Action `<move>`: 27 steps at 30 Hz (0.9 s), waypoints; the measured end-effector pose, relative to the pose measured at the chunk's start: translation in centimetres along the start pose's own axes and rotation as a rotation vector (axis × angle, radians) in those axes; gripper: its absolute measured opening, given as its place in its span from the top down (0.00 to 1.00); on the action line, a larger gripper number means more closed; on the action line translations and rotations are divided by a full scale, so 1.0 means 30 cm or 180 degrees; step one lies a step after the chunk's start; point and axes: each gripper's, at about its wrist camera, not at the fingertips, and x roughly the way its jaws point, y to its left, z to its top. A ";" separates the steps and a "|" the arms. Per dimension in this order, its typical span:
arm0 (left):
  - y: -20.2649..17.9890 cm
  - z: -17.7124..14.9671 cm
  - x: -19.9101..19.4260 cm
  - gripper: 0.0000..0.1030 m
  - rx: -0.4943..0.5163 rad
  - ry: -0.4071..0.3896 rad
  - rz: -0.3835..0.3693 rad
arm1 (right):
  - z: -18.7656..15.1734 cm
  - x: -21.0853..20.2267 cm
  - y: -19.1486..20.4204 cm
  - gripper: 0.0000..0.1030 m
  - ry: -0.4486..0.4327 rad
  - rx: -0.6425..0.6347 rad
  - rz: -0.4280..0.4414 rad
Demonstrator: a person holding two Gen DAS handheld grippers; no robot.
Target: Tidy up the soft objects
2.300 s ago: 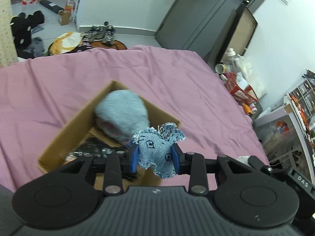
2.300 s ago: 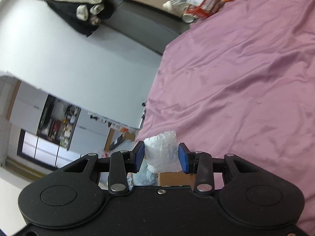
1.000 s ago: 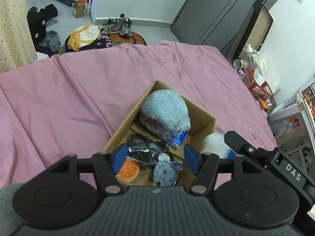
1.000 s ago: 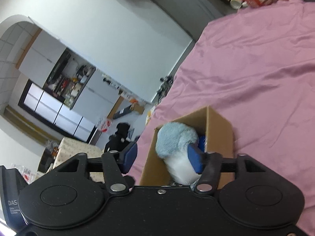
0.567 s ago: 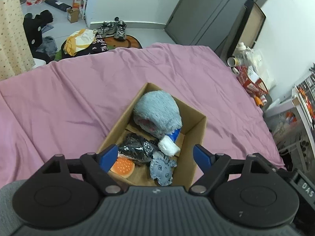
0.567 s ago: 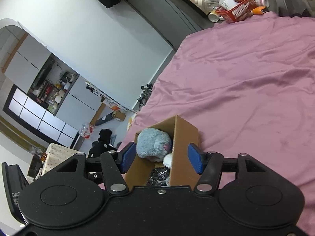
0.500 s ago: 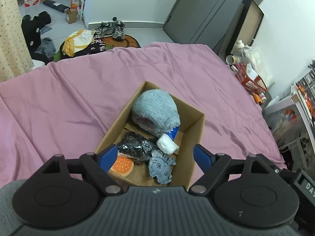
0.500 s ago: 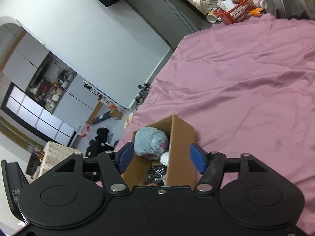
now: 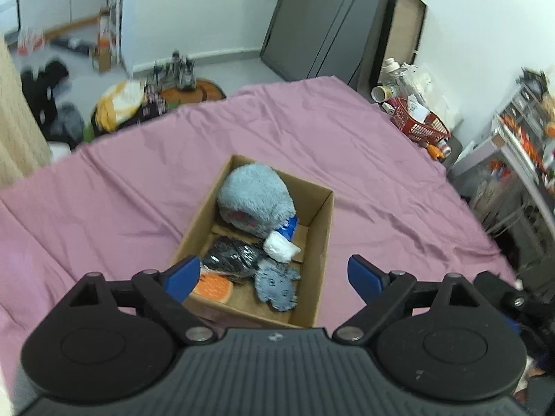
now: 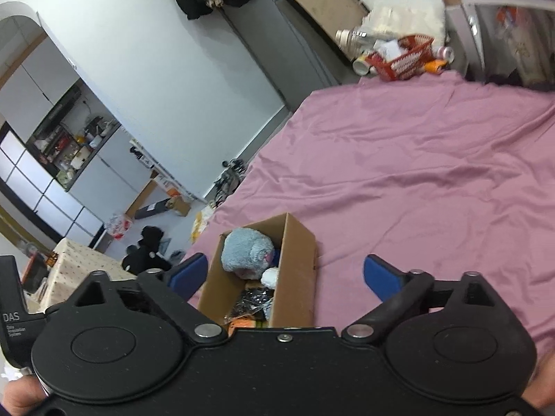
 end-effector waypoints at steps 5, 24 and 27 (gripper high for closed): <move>-0.014 -0.027 -0.055 0.07 0.0167 -0.0051 -0.0055 | -0.019 -0.059 0.030 0.00 -0.0081 -0.0129 -0.0071; 0.016 -0.096 -0.278 0.00 0.0507 -0.0377 -0.0079 | -0.111 -0.233 0.143 0.00 -0.0197 -0.0333 -0.0357; 0.008 -0.101 -0.319 0.00 0.0574 -0.0433 -0.0102 | -0.111 -0.257 0.155 0.00 -0.0175 -0.0376 -0.0391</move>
